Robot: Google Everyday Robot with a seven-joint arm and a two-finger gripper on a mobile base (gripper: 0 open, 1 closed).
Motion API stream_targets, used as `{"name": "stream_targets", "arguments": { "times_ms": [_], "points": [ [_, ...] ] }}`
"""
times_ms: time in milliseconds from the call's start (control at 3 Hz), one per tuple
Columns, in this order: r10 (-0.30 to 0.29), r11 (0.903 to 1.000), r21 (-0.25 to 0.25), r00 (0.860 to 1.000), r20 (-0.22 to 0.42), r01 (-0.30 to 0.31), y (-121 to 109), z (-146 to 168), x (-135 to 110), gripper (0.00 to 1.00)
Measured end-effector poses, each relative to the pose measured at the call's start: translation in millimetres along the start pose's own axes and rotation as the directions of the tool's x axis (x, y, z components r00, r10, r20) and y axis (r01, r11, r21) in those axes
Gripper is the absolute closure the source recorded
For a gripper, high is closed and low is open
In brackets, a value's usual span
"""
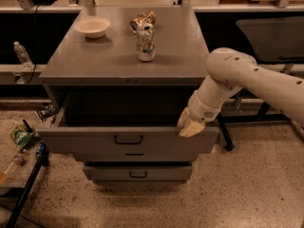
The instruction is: Open top drawer
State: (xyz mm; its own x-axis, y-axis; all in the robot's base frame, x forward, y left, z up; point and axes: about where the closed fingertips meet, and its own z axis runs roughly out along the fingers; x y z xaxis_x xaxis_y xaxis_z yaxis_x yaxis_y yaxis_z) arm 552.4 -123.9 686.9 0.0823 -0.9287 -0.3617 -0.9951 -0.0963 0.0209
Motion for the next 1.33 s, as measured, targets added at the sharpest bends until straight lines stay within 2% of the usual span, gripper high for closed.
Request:
{"name": "stream_targets", "arguments": {
  "times_ms": [333, 667, 1000, 1333],
  "points": [
    [0.017, 0.9998, -0.012, 1.0, -0.003, -0.017, 6.7, -8.8, -0.4, 0.58],
    [0.027, 0.9995, -0.016, 1.0, -0.005, -0.027, 10.5, -21.4, -2.2, 0.72],
    [0.043, 0.999, 0.014, 0.999, -0.013, -0.043, 1.2, -57.1, -9.2, 1.0],
    [0.05, 0.9979, 0.043, 0.999, -0.003, -0.049, -8.6, -64.9, -15.0, 1.0]
  ]
}}
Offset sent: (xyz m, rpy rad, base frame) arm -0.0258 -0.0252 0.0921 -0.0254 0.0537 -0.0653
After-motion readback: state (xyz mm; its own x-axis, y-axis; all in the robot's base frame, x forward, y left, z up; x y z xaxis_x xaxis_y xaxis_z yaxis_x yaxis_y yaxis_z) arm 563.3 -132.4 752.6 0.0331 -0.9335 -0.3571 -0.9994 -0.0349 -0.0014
